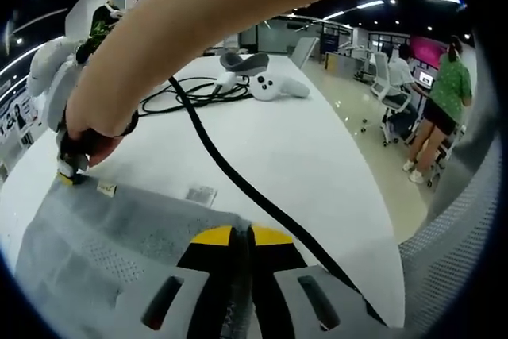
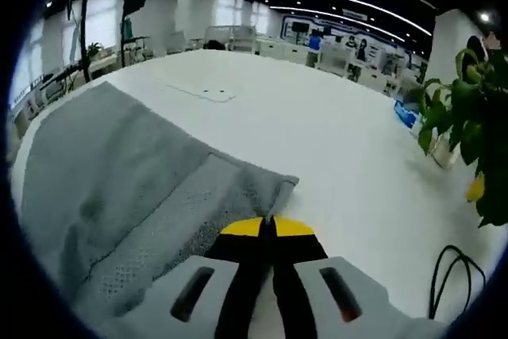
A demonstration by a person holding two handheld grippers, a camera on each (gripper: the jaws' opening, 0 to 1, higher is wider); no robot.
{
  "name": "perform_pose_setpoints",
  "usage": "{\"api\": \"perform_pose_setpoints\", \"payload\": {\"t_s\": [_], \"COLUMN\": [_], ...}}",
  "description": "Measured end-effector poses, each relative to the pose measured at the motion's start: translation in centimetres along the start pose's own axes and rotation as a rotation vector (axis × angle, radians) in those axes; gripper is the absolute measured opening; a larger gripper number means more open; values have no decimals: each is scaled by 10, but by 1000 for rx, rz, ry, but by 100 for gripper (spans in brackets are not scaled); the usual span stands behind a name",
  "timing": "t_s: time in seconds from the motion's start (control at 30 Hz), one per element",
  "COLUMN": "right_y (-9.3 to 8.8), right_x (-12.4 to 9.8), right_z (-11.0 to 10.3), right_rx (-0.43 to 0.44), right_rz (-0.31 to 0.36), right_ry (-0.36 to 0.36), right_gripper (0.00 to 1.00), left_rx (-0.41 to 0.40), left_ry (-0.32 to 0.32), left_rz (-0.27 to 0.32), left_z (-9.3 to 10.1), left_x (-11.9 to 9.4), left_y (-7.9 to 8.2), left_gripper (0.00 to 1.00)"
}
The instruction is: Fold the towel on the table until its edges align and the towel forms a compact rectangular stack.
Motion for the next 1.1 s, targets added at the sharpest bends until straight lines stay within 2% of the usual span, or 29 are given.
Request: {"api": "perform_pose_setpoints", "payload": {"t_s": [0.23, 0.47, 0.63, 0.77, 0.83, 0.87, 0.9, 0.97, 1.1], "right_y": [-7, -8, -15, -15, -13, -14, -15, -16, -11], "right_x": [3, 8, 4, 5, 6, 8, 8, 4, -4], "right_z": [6, 8, 5, 6, 7, 7, 9, 9, 2], "right_rx": [77, 105, 134, 216, 251, 331, 454, 520, 401], "right_rz": [54, 55, 92, 102, 100, 114, 130, 128, 115], "right_ry": [23, 24, 27, 41, 46, 61, 85, 108, 114], "right_gripper": [0, 0, 0, 0, 0, 0, 0, 0, 0], "left_rx": [-8, -27, -26, -60, -79, -116, -136, -154, -159], "left_ry": [8, 8, 4, -5, -12, -17, -19, -24, -24], "left_rz": [4, 4, 10, 15, 36, 51, 56, 57, 46], "left_z": [1, 1, 1, -1, -2, -2, -2, -4, -4], "left_x": [0, -1, -1, -1, -1, -1, -1, -1, -1], "left_y": [-1, 0, -1, -1, -2, -3, -3, -3, -1], "left_gripper": [7, 7, 7, 7, 7, 7, 7, 7, 6]}}
Point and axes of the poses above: the point that each gripper's makers call its tool centre point, and the gripper's own axes: x roughly forward along the fingers, z roughly to its right, y roughly out of its top, the point moved 9 cm from there along -x, roughly backward along the fingers, and after that the axes turned 6 degrees about -z, right-handed, at the moved point
